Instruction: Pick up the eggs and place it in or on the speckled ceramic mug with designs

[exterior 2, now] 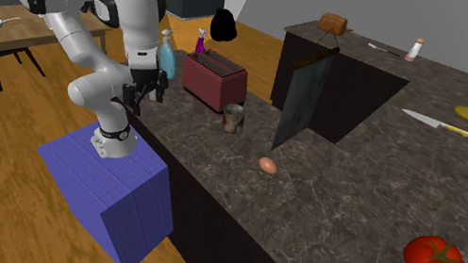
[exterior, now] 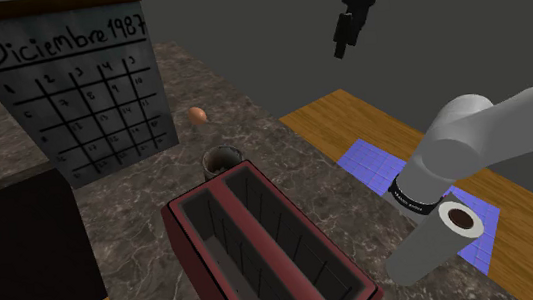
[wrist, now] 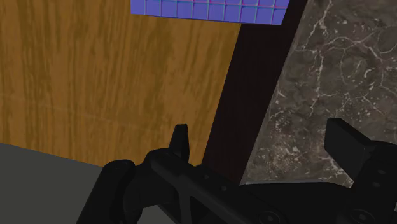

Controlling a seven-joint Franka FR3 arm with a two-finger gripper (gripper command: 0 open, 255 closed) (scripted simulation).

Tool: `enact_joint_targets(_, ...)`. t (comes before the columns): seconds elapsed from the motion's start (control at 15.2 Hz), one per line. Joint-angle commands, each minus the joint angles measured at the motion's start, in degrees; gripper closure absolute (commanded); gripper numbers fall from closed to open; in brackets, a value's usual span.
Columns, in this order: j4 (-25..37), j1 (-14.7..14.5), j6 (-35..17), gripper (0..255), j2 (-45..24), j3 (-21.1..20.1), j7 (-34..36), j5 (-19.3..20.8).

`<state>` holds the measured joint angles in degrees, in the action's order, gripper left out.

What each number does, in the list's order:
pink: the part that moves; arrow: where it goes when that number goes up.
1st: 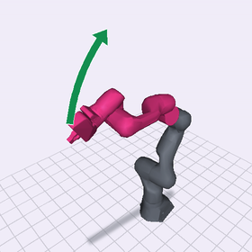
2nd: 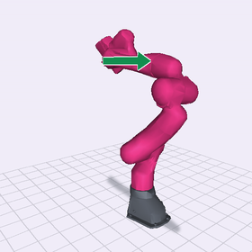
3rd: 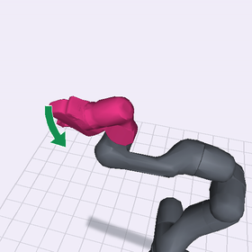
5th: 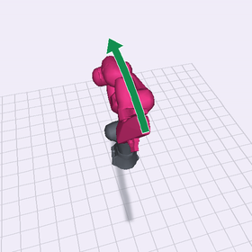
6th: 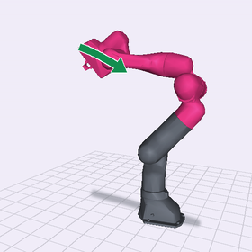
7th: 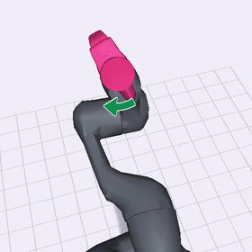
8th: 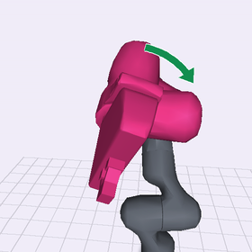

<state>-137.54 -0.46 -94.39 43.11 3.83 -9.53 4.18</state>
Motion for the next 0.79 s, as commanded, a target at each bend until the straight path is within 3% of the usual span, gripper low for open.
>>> enact_joint_targets(0.0,0.0,0.0,0.0,0,0.0,0.0,0.0,0.0)
enact_joint_targets(0.73,1.9,-3.2,-16.1,0,-16.7,-7.0,11.2,-6.0)
